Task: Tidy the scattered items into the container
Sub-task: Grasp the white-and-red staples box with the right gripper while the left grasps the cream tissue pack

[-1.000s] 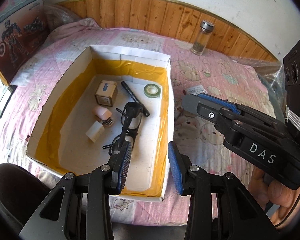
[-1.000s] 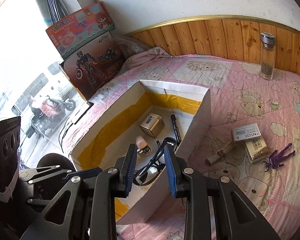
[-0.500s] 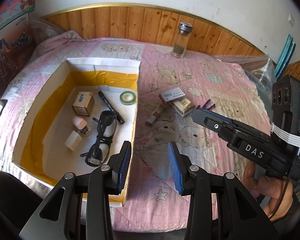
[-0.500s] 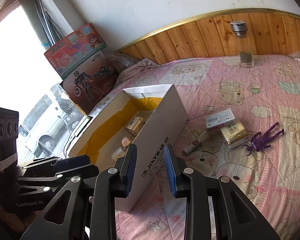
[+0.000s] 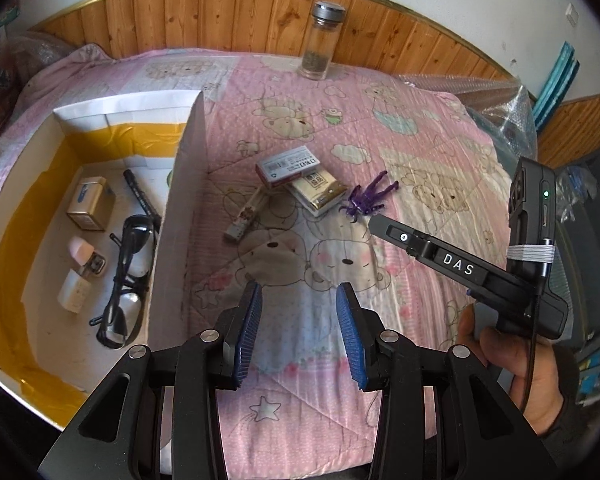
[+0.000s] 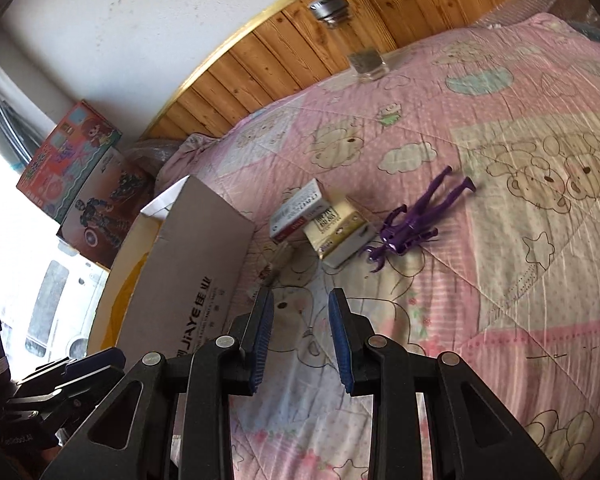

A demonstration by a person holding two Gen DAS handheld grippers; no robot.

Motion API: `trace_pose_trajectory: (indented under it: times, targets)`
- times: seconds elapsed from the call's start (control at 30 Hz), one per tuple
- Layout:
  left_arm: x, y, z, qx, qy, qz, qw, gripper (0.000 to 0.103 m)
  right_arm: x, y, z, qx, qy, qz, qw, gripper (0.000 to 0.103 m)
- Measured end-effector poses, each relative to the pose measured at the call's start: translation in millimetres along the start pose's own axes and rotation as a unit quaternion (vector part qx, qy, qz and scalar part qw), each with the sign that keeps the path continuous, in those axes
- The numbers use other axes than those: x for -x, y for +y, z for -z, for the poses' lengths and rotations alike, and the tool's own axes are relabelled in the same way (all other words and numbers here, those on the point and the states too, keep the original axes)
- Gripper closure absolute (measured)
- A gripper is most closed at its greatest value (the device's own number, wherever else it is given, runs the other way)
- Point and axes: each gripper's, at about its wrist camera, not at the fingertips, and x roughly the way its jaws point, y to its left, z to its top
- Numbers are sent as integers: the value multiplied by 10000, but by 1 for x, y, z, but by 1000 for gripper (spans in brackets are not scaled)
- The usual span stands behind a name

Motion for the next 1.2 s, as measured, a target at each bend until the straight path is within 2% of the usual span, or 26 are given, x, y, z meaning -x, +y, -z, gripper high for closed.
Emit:
trace_pose_trajectory:
  times: [0.03, 0.1, 0.23, 0.33, 0.4, 0.43, 0.5, 0.57, 0.63, 0.77, 0.8, 0.83, 0.87, 0.9, 0.97, 1.0, 1.1, 1.2]
  targets:
    - [-6, -1, -5, 22, 19, 14, 10000, 62, -3, -3, -4, -18, 34, 66, 10000, 72]
    - [-17, -2, -13, 70, 89, 34, 9999, 62, -10, -4, -14, 37, 65, 84, 9999, 58]
    - [-34, -2, -25, 162, 183, 45, 9997, 62, -28, 1, -41, 297, 93, 169, 9994, 45]
    - [-40, 2, -26, 249, 235, 42, 9994, 62, -51, 15, -59, 943, 262, 327, 9947, 40]
    - [-42, 7, -24, 301, 287, 71, 9991, 62, -71, 29, -68, 1646, 540, 404, 9841, 34]
    - [-44, 9, -23, 346, 323, 96, 9988, 62, -81, 36, -72, 2104, 696, 474, 9740, 31]
    - [-45, 14, -21, 455, 367, 163, 9982, 62, -99, 50, -74, 3121, 934, 710, 9428, 23]
    - [-47, 18, -20, 530, 400, 192, 9976, 62, -116, 60, -76, 3956, 1166, 910, 9064, 23]
    - [-50, 20, -20, 577, 448, 189, 9971, 62, -132, 68, -77, 4570, 1412, 907, 8735, 23]
    - [-60, 19, -26, 511, 525, 159, 9972, 62, -161, 85, -61, 5730, 1747, 953, 7950, 23]
    - [-62, 18, -29, 480, 521, 154, 9974, 62, -169, 84, -54, 5963, 1807, 1051, 7751, 25]
    - [-65, 17, -33, 448, 512, 133, 9976, 62, -176, 81, -48, 6136, 1837, 1207, 7584, 32]
    - [-67, 17, -37, 425, 503, 109, 9978, 62, -180, 75, -46, 6127, 1893, 1318, 7559, 59]
    - [-69, 17, -41, 417, 486, 99, 9979, 62, -177, 72, -51, 5875, 1948, 1190, 7764, 61]
    - [-76, 16, -49, 408, 473, 94, 9980, 62, -158, 63, -66, 5243, 1713, 808, 8302, 62]
    - [-80, 16, -53, 413, 468, 95, 9980, 62, -147, 57, -71, 4948, 1613, 668, 8513, 62]
    - [-89, 14, -62, 495, 496, 214, 9973, 62, -119, 40, -82, 4156, 1373, 397, 8982, 62]
    - [-102, 10, -69, 710, 688, 567, 9935, 61, -85, 19, -90, 3240, 1096, 311, 9392, 62]
